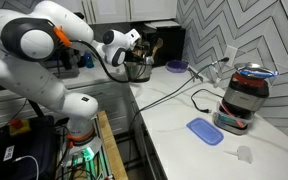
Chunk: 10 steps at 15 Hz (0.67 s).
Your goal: Put the wooden cooking stick upright in the utensils box
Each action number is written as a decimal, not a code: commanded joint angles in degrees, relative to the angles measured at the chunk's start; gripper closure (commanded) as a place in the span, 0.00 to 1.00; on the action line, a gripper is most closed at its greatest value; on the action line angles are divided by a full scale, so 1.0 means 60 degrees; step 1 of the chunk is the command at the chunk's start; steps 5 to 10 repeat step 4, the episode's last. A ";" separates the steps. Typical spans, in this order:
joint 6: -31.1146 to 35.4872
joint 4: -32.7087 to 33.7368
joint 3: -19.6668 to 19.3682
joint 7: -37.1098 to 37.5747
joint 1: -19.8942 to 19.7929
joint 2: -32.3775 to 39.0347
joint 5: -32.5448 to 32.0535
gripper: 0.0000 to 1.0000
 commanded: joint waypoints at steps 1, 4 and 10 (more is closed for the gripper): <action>-0.1452 -0.0060 0.2213 0.0320 -0.2539 -0.1109 0.0878 0.00; -0.1210 0.0009 0.2083 0.0600 -0.2581 -0.0973 0.0406 0.00; -0.1210 0.0009 0.2083 0.0600 -0.2581 -0.0973 0.0406 0.00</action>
